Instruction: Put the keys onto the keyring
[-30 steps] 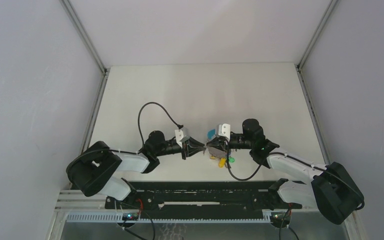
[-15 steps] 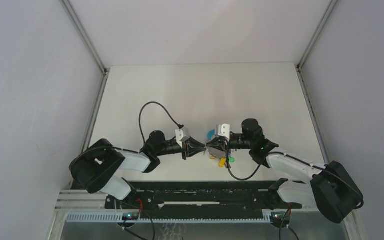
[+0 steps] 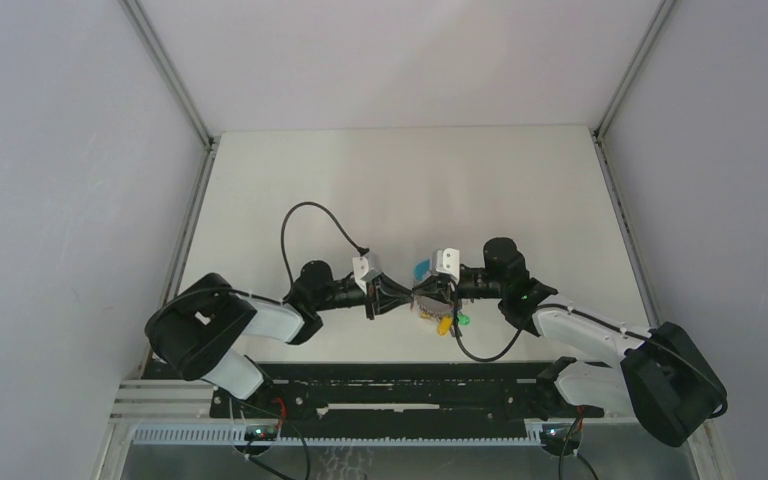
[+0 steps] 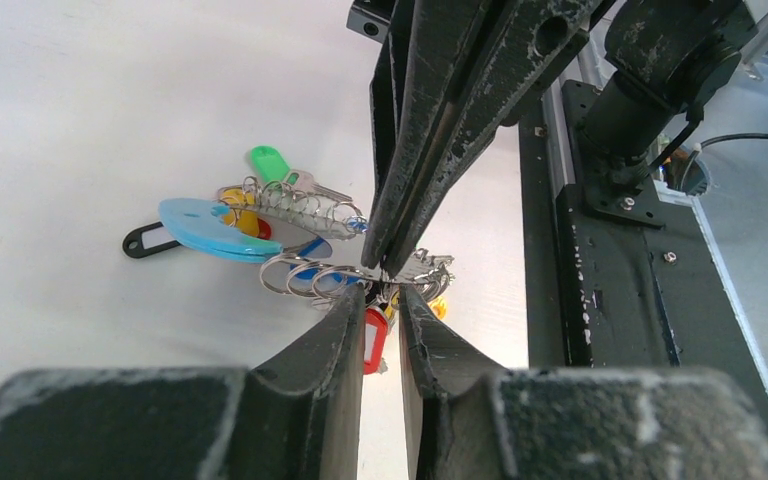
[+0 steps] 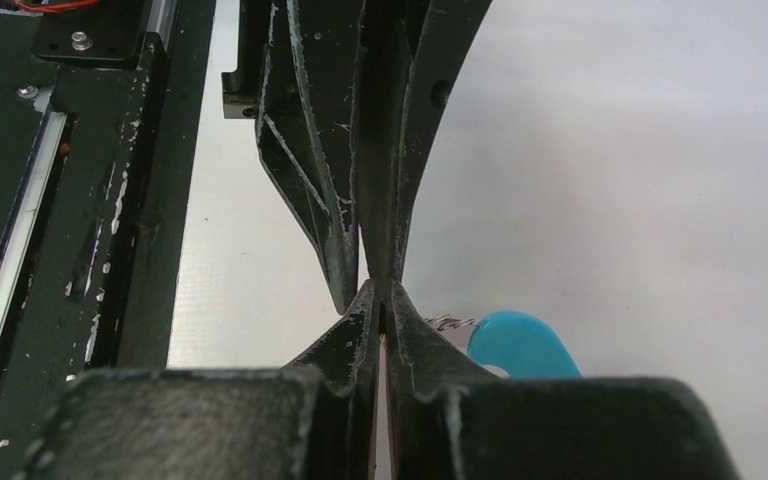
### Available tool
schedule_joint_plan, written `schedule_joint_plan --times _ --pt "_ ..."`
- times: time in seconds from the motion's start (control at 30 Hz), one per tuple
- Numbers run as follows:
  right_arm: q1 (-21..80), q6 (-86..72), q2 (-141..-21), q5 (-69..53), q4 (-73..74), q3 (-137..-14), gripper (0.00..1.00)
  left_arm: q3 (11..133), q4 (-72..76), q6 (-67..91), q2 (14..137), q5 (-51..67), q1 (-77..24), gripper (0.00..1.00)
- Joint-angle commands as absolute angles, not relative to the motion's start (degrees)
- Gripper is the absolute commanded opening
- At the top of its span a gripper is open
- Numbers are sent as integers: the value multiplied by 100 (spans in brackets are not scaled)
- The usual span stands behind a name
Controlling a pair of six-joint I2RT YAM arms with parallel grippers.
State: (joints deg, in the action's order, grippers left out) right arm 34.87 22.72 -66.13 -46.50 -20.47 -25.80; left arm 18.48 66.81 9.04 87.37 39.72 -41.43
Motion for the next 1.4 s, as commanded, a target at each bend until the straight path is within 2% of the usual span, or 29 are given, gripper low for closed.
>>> schedule_joint_plan --times 0.0,0.13,0.3,0.5,0.57,0.73,0.93,1.13,1.37 --pt "3525 2205 -6625 -4771 -2470 -2611 0 2177 6988 1059 8813 4040 -4118 22" --pt "3545 2200 -6631 -4790 -2481 -2610 0 2217 7048 1136 8854 4032 -4115 20" --pt "3547 2202 -6610 -4771 -2462 -2610 0 2211 7071 1169 8846 4032 -4122 2" --pt "3473 2228 -6521 -4807 -2308 -2610 0 2034 6751 1215 8461 3746 -4123 0" --pt "3427 2219 -6445 -4832 -2211 -2610 0 2048 5986 1076 8093 3476 -4141 0" --pt "3352 2336 -6309 -4860 -1567 -2795 14 2461 3312 290 7094 2275 -4461 0" --pt "3244 2547 -6281 -5166 -1506 -2813 22 3397 752 -147 6454 1492 -4643 0" --pt "3234 2754 -6393 -5277 -1678 -2910 26 4437 -1172 -700 6456 1263 -4687 0" --pt "3208 2554 -6857 -5370 -2697 -3013 39 5668 -2891 -1229 6857 1182 -4746 0"
